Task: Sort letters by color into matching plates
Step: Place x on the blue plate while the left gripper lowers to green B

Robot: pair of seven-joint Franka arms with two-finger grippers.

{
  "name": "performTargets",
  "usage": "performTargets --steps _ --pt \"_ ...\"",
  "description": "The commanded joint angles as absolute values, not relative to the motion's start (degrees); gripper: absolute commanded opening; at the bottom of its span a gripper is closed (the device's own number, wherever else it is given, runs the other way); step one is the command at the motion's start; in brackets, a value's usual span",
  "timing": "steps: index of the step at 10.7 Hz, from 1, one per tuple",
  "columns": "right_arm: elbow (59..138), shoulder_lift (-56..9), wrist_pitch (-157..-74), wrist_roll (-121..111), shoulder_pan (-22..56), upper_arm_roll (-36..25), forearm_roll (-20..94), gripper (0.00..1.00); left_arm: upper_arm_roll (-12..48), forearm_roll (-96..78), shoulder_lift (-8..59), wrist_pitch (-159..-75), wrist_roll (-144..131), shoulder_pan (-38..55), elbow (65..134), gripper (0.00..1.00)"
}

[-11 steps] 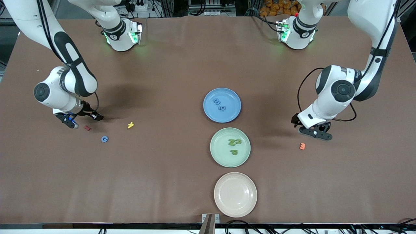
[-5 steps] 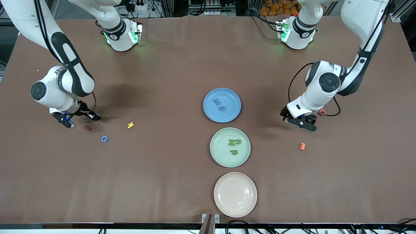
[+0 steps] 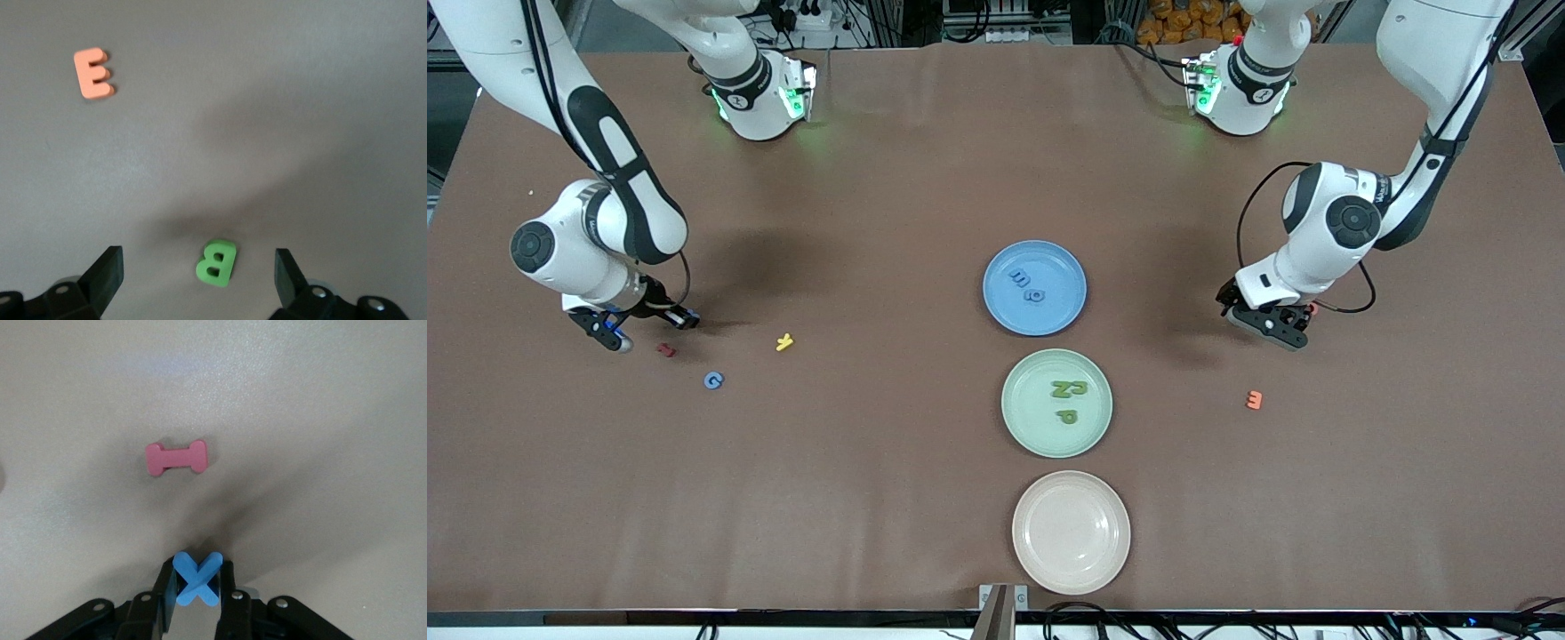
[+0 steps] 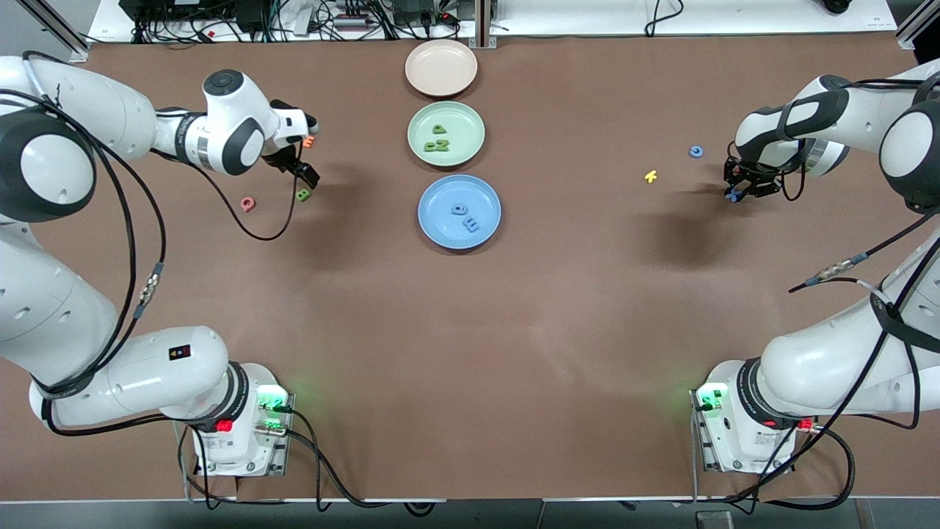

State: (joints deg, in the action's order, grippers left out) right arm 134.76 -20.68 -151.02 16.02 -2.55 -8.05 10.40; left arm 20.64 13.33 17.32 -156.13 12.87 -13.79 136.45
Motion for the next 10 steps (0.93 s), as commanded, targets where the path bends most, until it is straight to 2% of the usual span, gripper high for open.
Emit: performTargets --steps 1,4,8,9,10 --pt "134.91 -22.68 -153.98 14.77 -3.16 -5.98 11.69 0.18 21.88 14.59 15.64 -156.97 15.02 -14.41 138.96 1.00" --pt "131.68 -20.75 -152.15 10.13 -1.33 -2.29 8.89 0.18 22.24 14.59 15.73 -156.97 16.78 -14.41 139.83 1.00" --pt "117.98 -20.21 -133.37 8.17 6.04 -2.29 6.59 0.18 22.15 14.59 18.02 -157.94 17.67 -14.94 139.48 0.99" --pt "115.51 -20.30 -130.89 8.17 9.02 -2.29 6.07 0.21 22.15 14.59 18.45 -157.94 17.67 -14.94 139.31 0.97" --pt "113.84 -20.30 -129.83 8.09 11.49 -2.29 4.67 0.24 22.06 14.59 19.24 -158.03 18.01 -14.94 139.05 0.90"
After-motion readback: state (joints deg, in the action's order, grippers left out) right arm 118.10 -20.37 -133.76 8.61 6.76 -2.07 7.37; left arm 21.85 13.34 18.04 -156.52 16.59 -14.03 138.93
